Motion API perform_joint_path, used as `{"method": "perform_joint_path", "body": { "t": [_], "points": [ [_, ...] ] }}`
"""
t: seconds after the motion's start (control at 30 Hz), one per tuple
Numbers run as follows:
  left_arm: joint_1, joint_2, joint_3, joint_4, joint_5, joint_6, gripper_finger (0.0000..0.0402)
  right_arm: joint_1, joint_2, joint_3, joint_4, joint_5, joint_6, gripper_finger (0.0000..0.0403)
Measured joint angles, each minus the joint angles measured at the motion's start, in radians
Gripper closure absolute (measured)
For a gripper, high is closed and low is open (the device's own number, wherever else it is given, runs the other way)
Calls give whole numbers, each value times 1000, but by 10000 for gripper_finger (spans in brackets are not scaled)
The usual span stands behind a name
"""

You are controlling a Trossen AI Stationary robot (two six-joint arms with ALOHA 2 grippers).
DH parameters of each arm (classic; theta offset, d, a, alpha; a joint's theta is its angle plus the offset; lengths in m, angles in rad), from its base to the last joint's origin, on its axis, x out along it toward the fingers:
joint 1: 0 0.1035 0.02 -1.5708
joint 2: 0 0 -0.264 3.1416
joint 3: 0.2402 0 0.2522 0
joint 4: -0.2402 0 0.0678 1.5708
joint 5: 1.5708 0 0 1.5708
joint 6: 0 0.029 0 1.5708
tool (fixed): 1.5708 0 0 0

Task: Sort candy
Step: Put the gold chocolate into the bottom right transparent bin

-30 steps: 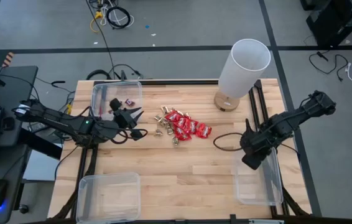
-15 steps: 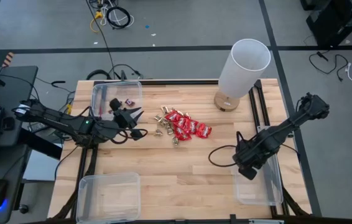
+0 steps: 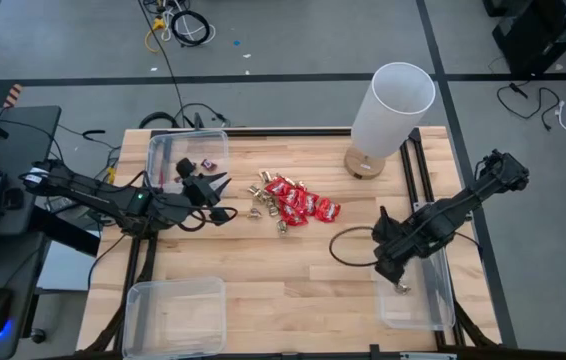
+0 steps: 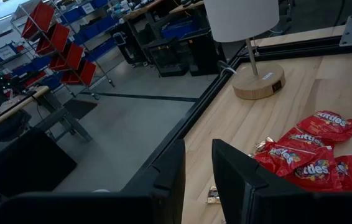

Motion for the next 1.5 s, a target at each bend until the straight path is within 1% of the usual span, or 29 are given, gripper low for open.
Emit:
{"method": "perform_joint_path", "body": {
  "t": [0.1, 0.17, 0.23, 0.3, 0.53, 0.63, 0.77, 0.9, 0.97, 1.1, 1.5],
  "points": [
    [0, 0, 0, 0, 0, -1, 319, -12, 0, 50, 20, 195, -80, 322],
    [0, 0, 0, 1, 0, -2, 319, -28, 0, 65, 67, 311, -163, 324],
    [0, 1, 0, 1, 0, -5, 319, -56, 4, 65, 135, 386, -275, 325],
    [0, 1, 0, 2, 1, -8, 319, -96, 22, 65, 217, 419, -398, 325],
    [0, 1, 0, 3, 1, -24, 319, -245, 139, 65, 517, 423, -816, 325],
    [0, 1, 0, 3, 1, -24, 319, -291, 190, 65, 631, 423, -942, 325],
    [0, 1, 0, 3, 1, -24, 319, -341, 255, 65, 779, 429, -1063, 323],
    [0, 1, 0, 3, 1, -24, 319, -376, 322, 65, 928, 436, -1150, 317],
    [0, 1, 0, 3, 1, -25, 319, -389, 354, 65, 975, 436, -1196, 312],
    [0, 1, 0, 3, 1, -31, 319, -404, 413, 65, 1003, 436, -1259, 301],
    [0, 2, 0, 1, 2, -54, 319, -415, 595, 65, 1053, 433, -1312, 258]
  ]
}}
